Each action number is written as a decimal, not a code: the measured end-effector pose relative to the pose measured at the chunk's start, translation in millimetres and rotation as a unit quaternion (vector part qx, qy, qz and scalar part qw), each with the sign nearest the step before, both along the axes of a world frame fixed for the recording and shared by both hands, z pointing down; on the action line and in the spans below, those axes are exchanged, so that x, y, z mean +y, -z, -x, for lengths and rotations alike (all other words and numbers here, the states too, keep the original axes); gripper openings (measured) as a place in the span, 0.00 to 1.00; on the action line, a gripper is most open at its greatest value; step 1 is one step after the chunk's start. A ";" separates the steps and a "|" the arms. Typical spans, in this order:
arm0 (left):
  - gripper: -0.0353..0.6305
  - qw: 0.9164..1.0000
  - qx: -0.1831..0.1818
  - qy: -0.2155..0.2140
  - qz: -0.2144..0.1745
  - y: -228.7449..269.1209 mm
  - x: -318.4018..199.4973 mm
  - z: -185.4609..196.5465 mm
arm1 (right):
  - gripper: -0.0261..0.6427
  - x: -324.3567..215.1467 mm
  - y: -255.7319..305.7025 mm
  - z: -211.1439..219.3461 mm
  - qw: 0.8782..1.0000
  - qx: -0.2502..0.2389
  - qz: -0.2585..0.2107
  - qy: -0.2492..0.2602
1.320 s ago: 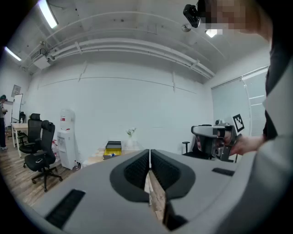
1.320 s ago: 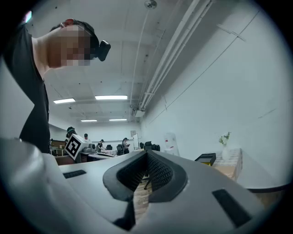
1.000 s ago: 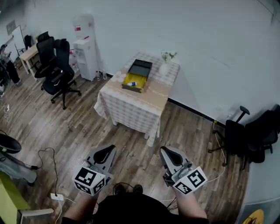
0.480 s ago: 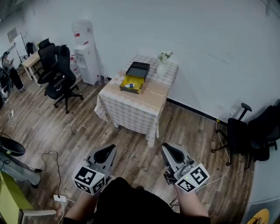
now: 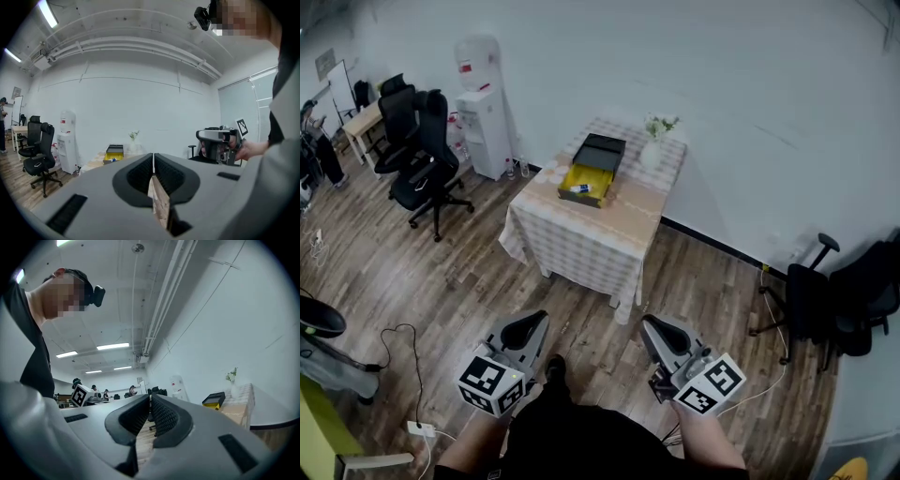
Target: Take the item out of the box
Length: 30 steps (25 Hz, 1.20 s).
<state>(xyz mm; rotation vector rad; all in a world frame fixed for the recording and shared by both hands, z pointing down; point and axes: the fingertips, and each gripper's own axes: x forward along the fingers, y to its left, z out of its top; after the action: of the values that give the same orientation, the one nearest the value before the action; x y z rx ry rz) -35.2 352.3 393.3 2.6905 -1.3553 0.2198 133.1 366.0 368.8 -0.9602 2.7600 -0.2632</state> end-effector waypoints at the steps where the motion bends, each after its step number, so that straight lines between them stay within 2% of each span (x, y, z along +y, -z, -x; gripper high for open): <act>1: 0.09 1.000 0.003 -0.001 -0.001 -0.6 -9.7 5.0 | 0.10 -9.3 -1.7 5.2 1.000 0.003 0.003 0.000; 15: 0.09 0.999 0.028 -0.017 -0.003 1.1 -178.0 94.5 | 0.10 -166.8 -2.4 108.6 0.999 0.027 0.028 -0.001; 24: 0.09 0.999 0.032 -0.017 -0.003 2.0 -233.9 147.4 | 0.10 -227.5 7.1 161.8 0.999 0.038 0.023 -0.001; 30: 0.09 0.999 0.034 -0.019 -0.001 -1.8 -254.3 155.5 | 0.10 -249.2 2.0 174.7 0.999 0.043 0.030 0.004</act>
<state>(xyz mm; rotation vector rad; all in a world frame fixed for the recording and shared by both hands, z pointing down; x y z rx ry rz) -190.7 98.0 395.1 2.7015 -1.2862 0.1280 -41.5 116.8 366.8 -0.9983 2.8494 -0.3140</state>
